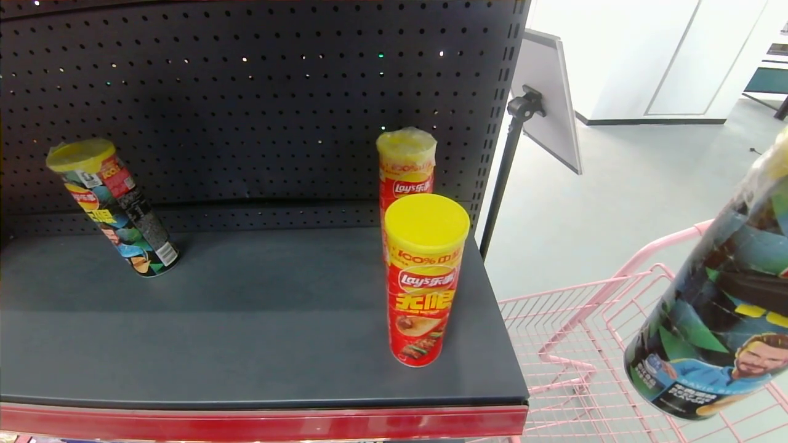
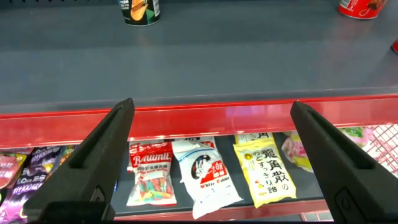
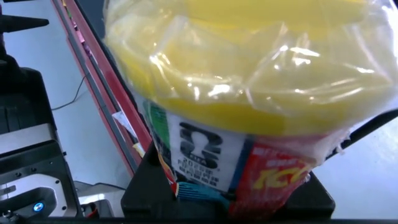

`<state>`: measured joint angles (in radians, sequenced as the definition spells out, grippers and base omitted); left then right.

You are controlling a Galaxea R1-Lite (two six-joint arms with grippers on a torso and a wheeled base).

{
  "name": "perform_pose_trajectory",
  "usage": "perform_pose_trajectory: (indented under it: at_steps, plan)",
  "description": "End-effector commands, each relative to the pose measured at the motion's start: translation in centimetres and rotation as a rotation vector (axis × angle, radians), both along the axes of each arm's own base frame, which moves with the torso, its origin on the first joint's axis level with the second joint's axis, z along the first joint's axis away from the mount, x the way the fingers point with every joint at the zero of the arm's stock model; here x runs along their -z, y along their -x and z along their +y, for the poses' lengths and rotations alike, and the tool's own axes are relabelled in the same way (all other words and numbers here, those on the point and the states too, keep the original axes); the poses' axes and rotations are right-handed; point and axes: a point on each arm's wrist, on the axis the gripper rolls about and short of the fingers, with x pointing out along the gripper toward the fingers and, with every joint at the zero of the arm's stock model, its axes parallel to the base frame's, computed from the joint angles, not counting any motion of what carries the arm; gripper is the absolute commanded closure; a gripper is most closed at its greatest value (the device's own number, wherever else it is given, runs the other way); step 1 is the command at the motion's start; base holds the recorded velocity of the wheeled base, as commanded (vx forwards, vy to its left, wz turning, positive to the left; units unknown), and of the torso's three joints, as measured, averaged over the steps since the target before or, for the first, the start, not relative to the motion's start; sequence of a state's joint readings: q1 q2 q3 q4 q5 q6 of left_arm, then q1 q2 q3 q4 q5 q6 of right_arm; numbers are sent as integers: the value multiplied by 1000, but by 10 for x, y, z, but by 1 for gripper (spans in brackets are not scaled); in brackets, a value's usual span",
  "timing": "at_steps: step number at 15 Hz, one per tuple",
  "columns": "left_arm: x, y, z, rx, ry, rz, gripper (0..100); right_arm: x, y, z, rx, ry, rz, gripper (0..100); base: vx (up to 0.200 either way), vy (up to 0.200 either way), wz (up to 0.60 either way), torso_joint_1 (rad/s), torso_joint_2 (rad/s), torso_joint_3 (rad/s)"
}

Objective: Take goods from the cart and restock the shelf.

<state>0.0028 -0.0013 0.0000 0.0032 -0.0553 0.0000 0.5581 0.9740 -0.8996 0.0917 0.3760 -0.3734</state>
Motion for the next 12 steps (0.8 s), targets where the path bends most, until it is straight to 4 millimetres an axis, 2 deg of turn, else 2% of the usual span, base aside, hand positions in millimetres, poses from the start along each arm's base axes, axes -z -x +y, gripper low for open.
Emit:
perform_pose_trajectory:
  at_steps: [1, 8, 12]
  plan:
    - [0, 0, 0, 0, 0, 1, 0, 2, -1, 1, -2, 6, 10, 100, 0, 0, 0, 0, 0, 0]
    - [0, 0, 0, 0, 0, 1, 0, -2, -2, 1, 3, -3, -1, 100, 0, 0, 0, 0, 0, 0]
    - [0, 0, 0, 0, 0, 1, 0, 1, 2, -1, 3, -2, 0, 100, 0, 0, 0, -117, 277, 162]
